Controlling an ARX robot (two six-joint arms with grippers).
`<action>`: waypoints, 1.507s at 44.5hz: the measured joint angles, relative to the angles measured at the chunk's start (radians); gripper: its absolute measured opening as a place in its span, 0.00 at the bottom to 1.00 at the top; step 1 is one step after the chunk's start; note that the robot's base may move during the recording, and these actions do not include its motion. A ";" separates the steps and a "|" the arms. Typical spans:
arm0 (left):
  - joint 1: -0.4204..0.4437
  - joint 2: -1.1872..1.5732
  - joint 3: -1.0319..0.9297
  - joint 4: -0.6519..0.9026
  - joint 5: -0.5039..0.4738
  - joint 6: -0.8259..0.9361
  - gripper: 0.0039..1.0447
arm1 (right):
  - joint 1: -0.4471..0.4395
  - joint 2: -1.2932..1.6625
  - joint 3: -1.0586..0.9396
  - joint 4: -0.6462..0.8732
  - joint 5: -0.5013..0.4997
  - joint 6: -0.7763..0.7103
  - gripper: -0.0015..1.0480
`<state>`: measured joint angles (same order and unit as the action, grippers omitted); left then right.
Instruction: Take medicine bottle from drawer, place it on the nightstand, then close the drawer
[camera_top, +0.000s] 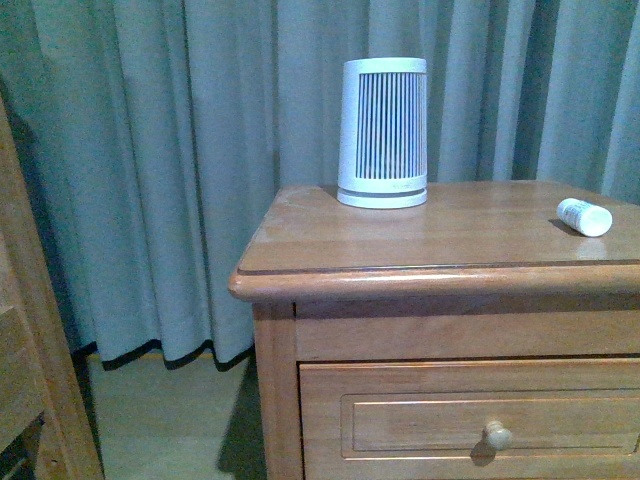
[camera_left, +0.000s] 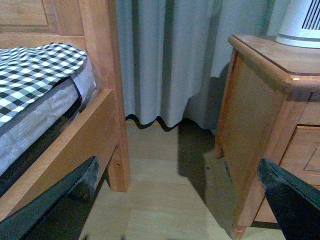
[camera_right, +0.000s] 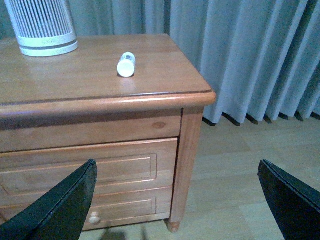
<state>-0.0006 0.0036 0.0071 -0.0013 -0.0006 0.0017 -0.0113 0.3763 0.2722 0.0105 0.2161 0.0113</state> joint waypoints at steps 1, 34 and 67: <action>0.000 0.000 0.000 0.000 0.000 0.000 0.94 | 0.000 -0.026 -0.007 -0.021 0.000 0.001 0.93; 0.000 0.000 0.000 0.000 0.000 0.000 0.94 | 0.011 -0.308 -0.200 -0.023 -0.216 -0.008 0.03; 0.000 0.000 0.000 0.000 0.000 0.000 0.94 | 0.011 -0.369 -0.257 -0.014 -0.217 -0.008 0.19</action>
<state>-0.0002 0.0036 0.0071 -0.0013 -0.0006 0.0017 0.0002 0.0074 0.0147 -0.0036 -0.0006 0.0029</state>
